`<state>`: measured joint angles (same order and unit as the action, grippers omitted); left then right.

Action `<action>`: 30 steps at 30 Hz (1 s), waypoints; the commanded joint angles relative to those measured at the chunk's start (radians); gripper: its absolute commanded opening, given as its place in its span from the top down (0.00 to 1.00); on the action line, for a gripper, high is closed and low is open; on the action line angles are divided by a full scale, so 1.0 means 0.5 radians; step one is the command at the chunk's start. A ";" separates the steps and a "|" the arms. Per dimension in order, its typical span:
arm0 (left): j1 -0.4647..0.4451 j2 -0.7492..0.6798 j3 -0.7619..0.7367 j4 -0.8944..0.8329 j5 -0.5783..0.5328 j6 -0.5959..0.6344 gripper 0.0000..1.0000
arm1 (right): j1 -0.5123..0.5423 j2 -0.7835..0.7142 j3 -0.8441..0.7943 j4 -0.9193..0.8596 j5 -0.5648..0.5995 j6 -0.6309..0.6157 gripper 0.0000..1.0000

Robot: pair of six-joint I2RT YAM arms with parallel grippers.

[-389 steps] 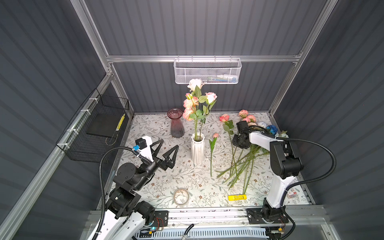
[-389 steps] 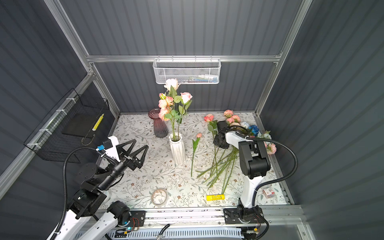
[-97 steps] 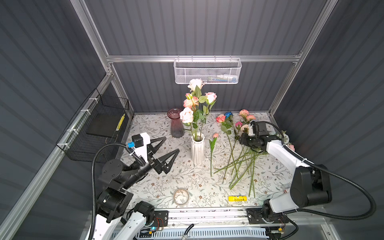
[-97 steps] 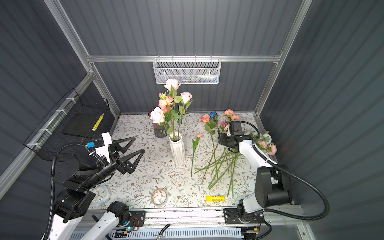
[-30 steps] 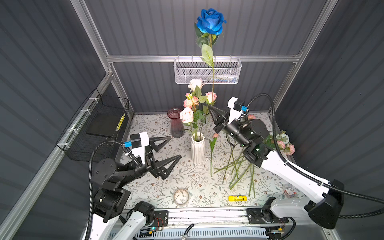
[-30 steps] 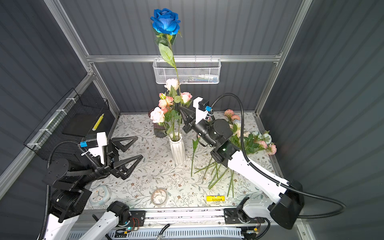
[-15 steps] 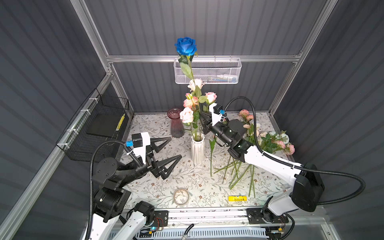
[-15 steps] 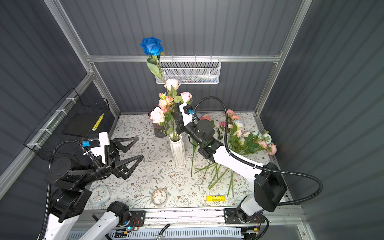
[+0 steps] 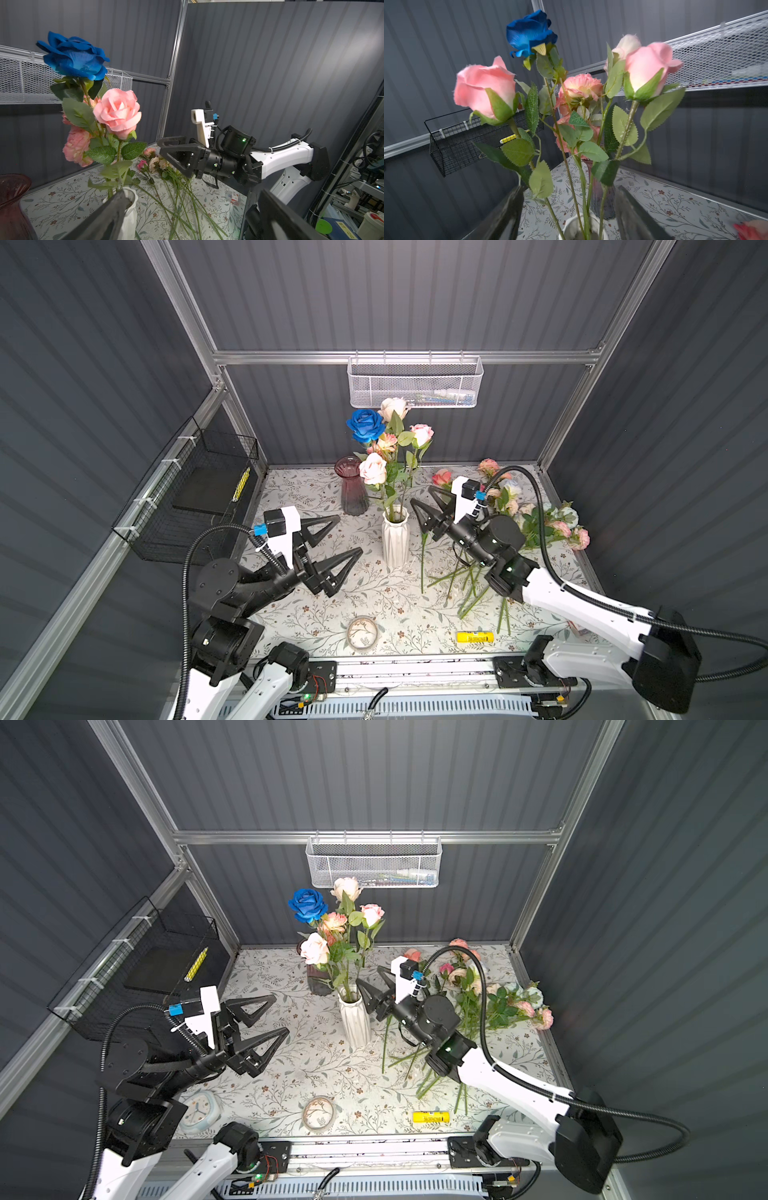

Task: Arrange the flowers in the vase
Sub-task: 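Lower the blue rose into the white vase and open the right gripper, then move the right gripper back to the pile and grasp a pink rose stem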

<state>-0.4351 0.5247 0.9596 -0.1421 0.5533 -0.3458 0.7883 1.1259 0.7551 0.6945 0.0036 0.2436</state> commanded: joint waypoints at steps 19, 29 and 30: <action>-0.003 -0.064 -0.109 0.028 -0.089 -0.049 0.00 | -0.870 0.611 0.244 -1.776 -0.137 0.552 0.49; -0.003 -0.103 -0.079 -0.021 -0.113 -0.042 0.00 | -1.003 1.340 0.657 -1.866 0.294 0.725 0.66; -0.004 -0.107 -0.076 -0.022 -0.114 -0.039 0.00 | -1.005 1.382 0.690 -1.895 0.320 0.728 0.66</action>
<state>-0.4351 0.4854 0.9054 -0.1421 0.4931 -0.3534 0.2924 1.7718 1.0512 -0.1864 0.0891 0.5755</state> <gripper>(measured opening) 0.997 0.337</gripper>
